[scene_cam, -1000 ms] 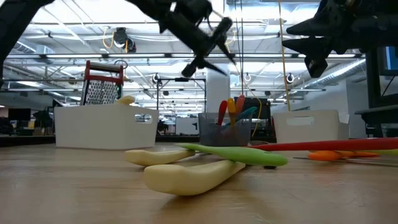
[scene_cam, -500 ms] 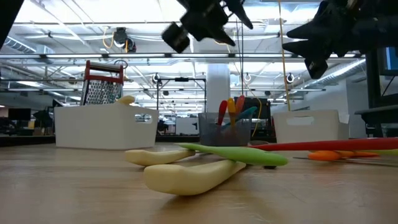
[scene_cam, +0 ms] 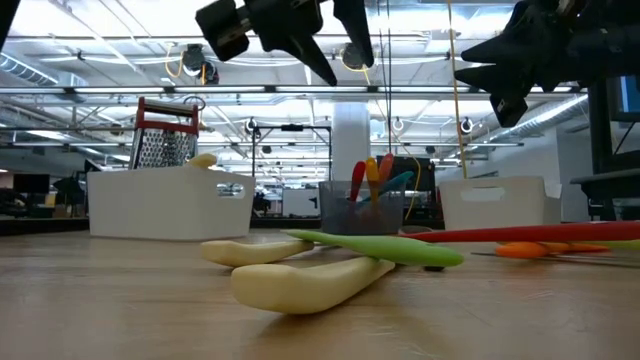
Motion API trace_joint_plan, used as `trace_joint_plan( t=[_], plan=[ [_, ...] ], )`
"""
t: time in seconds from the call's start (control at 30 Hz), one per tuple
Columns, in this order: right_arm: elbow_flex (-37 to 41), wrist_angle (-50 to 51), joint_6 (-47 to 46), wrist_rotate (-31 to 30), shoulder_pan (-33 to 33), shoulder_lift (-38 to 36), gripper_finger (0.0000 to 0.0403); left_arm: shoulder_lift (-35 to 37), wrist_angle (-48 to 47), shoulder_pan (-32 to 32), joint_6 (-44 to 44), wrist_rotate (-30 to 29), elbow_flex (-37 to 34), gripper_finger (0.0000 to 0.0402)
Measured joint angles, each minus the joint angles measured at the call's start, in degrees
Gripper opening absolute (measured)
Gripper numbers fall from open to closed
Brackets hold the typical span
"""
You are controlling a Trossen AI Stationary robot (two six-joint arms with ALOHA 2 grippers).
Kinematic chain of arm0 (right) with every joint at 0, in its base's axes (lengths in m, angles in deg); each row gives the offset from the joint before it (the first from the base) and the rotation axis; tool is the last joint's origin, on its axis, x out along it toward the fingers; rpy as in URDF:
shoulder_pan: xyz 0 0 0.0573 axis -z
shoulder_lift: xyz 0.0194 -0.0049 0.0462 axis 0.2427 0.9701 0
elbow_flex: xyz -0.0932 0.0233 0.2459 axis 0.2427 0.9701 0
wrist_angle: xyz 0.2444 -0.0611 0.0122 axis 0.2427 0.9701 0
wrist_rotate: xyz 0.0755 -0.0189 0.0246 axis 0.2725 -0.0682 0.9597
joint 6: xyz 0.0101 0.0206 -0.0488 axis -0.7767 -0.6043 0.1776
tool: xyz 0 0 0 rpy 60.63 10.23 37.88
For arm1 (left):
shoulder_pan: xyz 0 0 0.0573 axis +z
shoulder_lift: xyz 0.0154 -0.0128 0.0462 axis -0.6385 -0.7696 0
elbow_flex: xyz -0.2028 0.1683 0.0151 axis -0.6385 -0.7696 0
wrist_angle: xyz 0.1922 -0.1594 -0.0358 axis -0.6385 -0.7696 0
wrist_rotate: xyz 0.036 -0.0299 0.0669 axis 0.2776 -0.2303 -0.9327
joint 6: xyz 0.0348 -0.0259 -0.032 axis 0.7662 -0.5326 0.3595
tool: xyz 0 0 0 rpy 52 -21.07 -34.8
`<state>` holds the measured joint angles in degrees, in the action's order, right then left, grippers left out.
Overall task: Pick & Place Kitchen Items
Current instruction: Put the green spatula into the black bin
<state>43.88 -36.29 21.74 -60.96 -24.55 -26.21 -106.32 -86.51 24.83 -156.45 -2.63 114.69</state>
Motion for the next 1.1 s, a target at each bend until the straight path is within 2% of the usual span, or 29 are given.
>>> trace_joint_plan(
  t=[0.2,0.37,0.6,0.77,1.1],
  plan=[
    [0.0,0.1,0.0,0.0,0.0,0.0,0.0114,0.0,0.5,-2.9,-5.1,-7.4,0.0,0.0163],
    [0.0,1.2,0.0,0.0,0.0,0.0,0.0114,-1.2,1.6,-5.1,-11.2,-9.5,0.0,0.0163],
    [0.0,3.8,0.1,0.0,0.0,0.0,0.0114,-7.7,4.9,-7.1,-18.5,-2.9,0.0,0.0163],
    [0.0,4.7,1.8,0.0,0.0,0.0,0.0114,-10.0,5.0,-8.1,-23.2,-2.8,0.0,0.0163],
    [0.0,6.1,3.3,0.0,0.0,0.0,0.0114,-14.8,5.1,-7.9,-26.5,-0.1,0.0,0.0163]
  ],
)
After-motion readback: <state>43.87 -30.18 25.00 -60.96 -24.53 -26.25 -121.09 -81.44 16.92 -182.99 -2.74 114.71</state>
